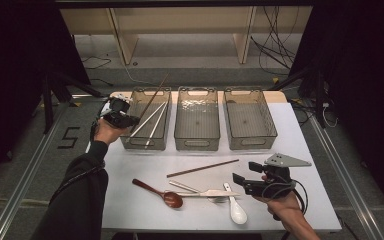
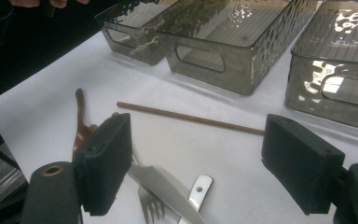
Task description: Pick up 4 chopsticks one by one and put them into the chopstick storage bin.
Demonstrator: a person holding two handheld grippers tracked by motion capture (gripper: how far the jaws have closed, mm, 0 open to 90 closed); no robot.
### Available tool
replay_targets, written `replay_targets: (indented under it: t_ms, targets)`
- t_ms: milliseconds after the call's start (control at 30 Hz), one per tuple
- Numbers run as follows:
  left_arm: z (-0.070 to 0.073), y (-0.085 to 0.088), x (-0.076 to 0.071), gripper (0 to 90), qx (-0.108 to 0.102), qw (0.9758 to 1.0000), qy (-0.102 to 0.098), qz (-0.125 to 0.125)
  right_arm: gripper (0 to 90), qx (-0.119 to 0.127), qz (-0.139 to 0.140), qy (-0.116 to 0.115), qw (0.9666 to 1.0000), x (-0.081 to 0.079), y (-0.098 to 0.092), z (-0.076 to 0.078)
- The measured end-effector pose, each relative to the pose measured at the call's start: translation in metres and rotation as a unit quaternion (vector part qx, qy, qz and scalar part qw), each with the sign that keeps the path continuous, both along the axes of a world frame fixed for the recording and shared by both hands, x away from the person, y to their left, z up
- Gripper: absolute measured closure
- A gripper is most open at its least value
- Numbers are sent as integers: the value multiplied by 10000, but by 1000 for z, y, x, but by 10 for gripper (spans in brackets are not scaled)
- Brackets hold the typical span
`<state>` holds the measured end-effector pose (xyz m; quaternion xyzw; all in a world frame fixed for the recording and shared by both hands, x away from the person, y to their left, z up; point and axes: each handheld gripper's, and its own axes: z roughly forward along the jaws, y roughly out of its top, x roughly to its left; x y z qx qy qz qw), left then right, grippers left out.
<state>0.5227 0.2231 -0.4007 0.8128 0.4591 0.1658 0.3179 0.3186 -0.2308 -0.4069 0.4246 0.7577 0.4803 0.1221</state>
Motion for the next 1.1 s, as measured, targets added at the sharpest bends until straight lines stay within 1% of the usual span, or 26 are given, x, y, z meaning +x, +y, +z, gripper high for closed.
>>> replay_targets:
  t_ms: [167,233,300,333,433,500,567,633,667,767,833,867,967,1033,1100]
  targets:
    - [-3,2,0,837,24,10000,21,49,254,-1,-1,4,10000,0,0,0]
    - [-4,3,0,837,-23,9999,29,123,254,1,1,2,10000,0,0,0]
    - [-5,4,1,836,3,9999,106,123,254,3,-1,1,10000,0,0,0]
    - [-6,4,0,835,49,9998,108,153,254,5,-1,3,10000,0,0,0]
    - [-8,7,1,832,53,9997,85,238,254,3,2,4,10000,0,0,0]
    - [-8,6,0,821,99,9996,109,227,254,6,10,0,10000,0,0,0]
    - [-7,4,-1,754,132,9996,55,232,254,4,4,5,10000,0,0,0]
    - [-5,2,-1,647,74,9995,30,319,254,4,2,9,10000,0,0,0]
    - [-5,0,-2,610,64,9995,11,303,254,5,8,3,10000,0,0,0]
    - [-1,-9,-8,515,-46,9999,-7,104,254,2,11,1,10000,0,0,0]
    - [2,-17,-13,449,-128,9999,-56,-5,254,1,0,10,10000,0,0,0]
    - [4,-21,-16,422,-177,9998,-56,-97,254,0,-1,9,10000,0,0,0]
    - [7,-32,-27,360,-343,9987,-72,-364,254,0,7,-1,10000,0,0,0]
    - [7,-40,-34,322,-421,9975,-36,-566,254,-5,3,0,10000,0,0,0]
    - [6,-48,-40,292,-460,9966,76,-685,254,3,-2,-3,10000,0,0,0]
